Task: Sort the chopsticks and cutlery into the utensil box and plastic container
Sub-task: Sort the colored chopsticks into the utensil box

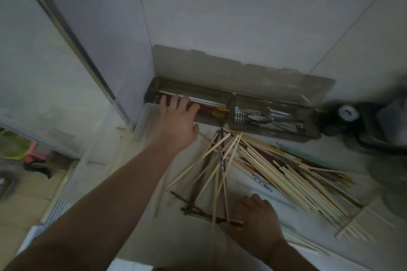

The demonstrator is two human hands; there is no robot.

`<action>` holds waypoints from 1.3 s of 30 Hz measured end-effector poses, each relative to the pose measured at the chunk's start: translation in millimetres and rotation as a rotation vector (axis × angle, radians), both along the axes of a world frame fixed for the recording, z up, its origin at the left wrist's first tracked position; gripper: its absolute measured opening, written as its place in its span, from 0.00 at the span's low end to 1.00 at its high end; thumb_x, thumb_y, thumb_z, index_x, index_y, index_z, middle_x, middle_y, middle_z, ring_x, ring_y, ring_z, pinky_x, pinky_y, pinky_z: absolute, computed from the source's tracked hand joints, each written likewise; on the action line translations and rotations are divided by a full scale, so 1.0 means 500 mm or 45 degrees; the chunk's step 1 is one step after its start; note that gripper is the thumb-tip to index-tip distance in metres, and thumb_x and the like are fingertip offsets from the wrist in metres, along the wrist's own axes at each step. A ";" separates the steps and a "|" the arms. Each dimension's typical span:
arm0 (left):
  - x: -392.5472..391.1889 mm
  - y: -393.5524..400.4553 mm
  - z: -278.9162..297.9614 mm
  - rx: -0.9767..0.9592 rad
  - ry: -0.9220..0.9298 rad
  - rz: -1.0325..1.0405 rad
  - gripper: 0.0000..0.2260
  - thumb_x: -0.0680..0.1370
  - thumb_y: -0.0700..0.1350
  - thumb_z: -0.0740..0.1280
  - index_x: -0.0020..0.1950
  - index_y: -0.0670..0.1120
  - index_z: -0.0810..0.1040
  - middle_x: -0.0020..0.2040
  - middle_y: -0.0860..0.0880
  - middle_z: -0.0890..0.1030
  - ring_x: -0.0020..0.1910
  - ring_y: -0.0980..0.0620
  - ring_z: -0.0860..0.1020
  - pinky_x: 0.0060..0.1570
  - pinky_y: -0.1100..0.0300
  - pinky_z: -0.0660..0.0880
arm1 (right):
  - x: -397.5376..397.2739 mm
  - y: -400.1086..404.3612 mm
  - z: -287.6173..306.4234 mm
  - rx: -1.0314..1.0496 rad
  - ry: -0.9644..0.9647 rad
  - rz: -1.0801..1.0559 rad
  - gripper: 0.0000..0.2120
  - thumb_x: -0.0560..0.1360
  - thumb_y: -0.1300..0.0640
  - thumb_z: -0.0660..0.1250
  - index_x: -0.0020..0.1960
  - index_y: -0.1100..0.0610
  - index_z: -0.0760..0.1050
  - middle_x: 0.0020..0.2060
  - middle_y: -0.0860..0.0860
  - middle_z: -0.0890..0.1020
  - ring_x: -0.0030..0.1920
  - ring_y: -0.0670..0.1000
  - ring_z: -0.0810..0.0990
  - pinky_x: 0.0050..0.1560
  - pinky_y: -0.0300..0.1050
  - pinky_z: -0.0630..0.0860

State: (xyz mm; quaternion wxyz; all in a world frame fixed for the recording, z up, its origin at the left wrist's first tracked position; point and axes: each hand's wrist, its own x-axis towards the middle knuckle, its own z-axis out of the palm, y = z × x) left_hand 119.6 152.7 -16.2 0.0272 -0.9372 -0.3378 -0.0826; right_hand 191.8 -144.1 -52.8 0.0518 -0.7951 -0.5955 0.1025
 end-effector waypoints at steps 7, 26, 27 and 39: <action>-0.019 -0.074 -0.020 -0.067 0.013 -0.125 0.18 0.66 0.53 0.69 0.53 0.51 0.81 0.55 0.48 0.75 0.62 0.43 0.69 0.68 0.36 0.58 | 0.007 -0.002 -0.014 0.033 -0.024 -0.194 0.10 0.67 0.42 0.61 0.31 0.46 0.74 0.29 0.43 0.74 0.34 0.47 0.75 0.27 0.40 0.70; -0.050 -0.213 -0.096 -0.262 0.205 -1.223 0.15 0.78 0.60 0.60 0.57 0.55 0.78 0.63 0.53 0.75 0.67 0.50 0.69 0.68 0.46 0.63 | 0.145 -0.103 -0.035 0.283 -0.086 -0.612 0.16 0.71 0.47 0.58 0.48 0.49 0.81 0.43 0.49 0.82 0.41 0.57 0.77 0.36 0.48 0.76; -0.056 -0.211 -0.099 -0.265 0.185 -1.232 0.14 0.78 0.59 0.61 0.57 0.55 0.78 0.61 0.53 0.76 0.66 0.51 0.69 0.68 0.47 0.63 | 0.149 -0.101 -0.036 0.264 -0.110 -0.630 0.17 0.71 0.46 0.57 0.50 0.50 0.81 0.44 0.49 0.81 0.42 0.57 0.77 0.37 0.48 0.76; 0.013 -0.274 -0.096 -0.456 0.226 -0.798 0.26 0.80 0.64 0.50 0.77 0.57 0.58 0.78 0.54 0.56 0.78 0.51 0.50 0.75 0.45 0.44 | 0.109 -0.117 -0.053 0.178 -0.153 -0.361 0.16 0.75 0.42 0.57 0.56 0.45 0.78 0.45 0.49 0.76 0.44 0.55 0.74 0.42 0.49 0.71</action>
